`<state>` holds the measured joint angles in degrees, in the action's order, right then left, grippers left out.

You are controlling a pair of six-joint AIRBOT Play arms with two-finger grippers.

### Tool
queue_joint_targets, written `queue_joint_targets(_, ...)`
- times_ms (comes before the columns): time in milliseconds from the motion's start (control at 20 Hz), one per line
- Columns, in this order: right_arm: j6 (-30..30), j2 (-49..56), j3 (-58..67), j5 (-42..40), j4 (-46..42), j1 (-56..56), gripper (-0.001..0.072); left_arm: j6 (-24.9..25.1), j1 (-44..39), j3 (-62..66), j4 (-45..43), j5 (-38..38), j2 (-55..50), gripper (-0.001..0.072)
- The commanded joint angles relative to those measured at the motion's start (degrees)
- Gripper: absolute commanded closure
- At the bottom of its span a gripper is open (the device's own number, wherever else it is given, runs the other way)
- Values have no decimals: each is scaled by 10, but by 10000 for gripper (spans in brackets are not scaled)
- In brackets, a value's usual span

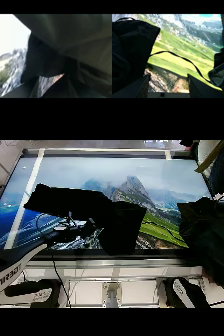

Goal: Fold the clothes and pants, and hang the long-sleeved shirts on hangers.

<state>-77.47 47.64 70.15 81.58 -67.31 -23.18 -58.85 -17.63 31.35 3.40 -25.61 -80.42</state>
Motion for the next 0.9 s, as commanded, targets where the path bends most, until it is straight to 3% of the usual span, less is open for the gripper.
queue_joint_targets(0,0,0,0,0,0,0,199,15,-1,8,0,12,-4,285)
queue_joint_targets(150,0,0,0,0,0,0,199,14,7,8,1,15,-4,296)
queue_joint_targets(250,0,0,0,-1,0,0,198,15,9,8,1,15,-4,520)
queue_joint_targets(400,0,0,0,-2,0,0,198,14,9,8,1,17,-4,541)
queue_joint_targets(450,0,0,0,-2,0,0,198,14,9,8,1,17,-4,590)
queue_joint_targets(500,0,0,0,-1,0,0,198,15,9,8,1,17,-4,699)
queue_joint_targets(700,5,-1,0,6,-7,0,198,15,38,13,-6,22,14,703)
queue_joint_targets(850,22,-10,-33,76,11,0,198,14,108,13,-82,22,81,703)
